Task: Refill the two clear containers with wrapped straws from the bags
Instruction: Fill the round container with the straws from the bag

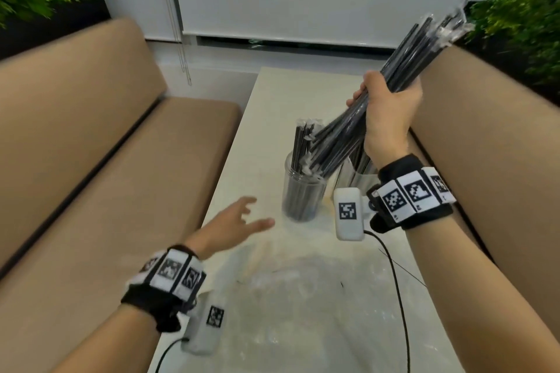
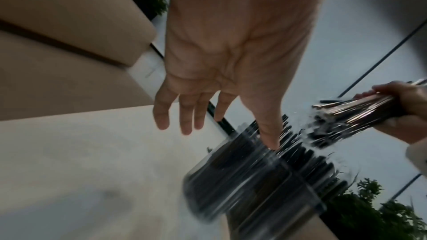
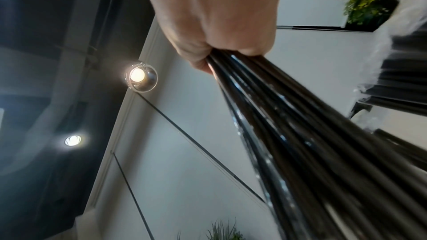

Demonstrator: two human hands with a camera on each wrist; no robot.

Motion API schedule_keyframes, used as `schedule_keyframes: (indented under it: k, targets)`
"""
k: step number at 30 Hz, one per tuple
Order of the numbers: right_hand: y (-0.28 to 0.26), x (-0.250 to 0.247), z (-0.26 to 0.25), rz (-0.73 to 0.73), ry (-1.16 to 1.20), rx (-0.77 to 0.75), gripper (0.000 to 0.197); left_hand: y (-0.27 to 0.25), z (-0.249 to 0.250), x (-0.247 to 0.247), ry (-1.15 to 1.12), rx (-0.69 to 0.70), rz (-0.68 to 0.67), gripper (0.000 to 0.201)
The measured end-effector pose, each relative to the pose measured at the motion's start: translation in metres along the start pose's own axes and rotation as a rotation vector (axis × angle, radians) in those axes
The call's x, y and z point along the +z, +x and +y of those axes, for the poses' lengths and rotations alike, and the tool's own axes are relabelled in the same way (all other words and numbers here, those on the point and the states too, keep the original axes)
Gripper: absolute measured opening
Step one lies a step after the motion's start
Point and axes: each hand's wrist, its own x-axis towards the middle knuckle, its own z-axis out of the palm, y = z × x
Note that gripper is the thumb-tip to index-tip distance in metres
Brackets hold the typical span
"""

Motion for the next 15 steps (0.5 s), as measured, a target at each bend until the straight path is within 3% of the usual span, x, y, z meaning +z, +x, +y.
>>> schedule_keyframes:
  k: [2, 5, 8, 10, 12, 14, 15]
  targets:
    - [0.001, 0.009, 0.002, 0.022, -0.028, -0.055, 0.023, 0.025, 0.026, -0.008, -0.028, 0.116, 0.069, 0.091]
    - [-0.005, 0.022, 0.008, 0.058, -0.101, -0.123, 0.035, 0.059, 0.065, -0.004, 0.017, 0.238, 0.058, 0.12]
    - [-0.018, 0.028, 0.018, 0.05, -0.154, -0.232, 0.04, 0.091, 0.082, 0.017, 0.078, 0.246, 0.049, 0.142]
    - [-0.021, 0.026, 0.03, 0.051, -0.169, -0.269, 0.052, 0.107, 0.08, 0.033, 0.061, 0.245, 0.092, 0.146]
    - [-0.018, 0.019, 0.048, 0.02, -0.214, -0.27, 0.05, 0.117, 0.071, 0.044, -0.055, 0.3, 0.142, 0.131]
    - [-0.015, 0.012, 0.066, -0.001, -0.285, -0.226, 0.041, 0.122, 0.063, 0.05, -0.149, 0.351, 0.198, 0.094]
    - [-0.013, 0.01, 0.074, -0.002, -0.325, -0.192, 0.05, 0.123, 0.062, 0.051, -0.159, 0.362, 0.215, 0.083]
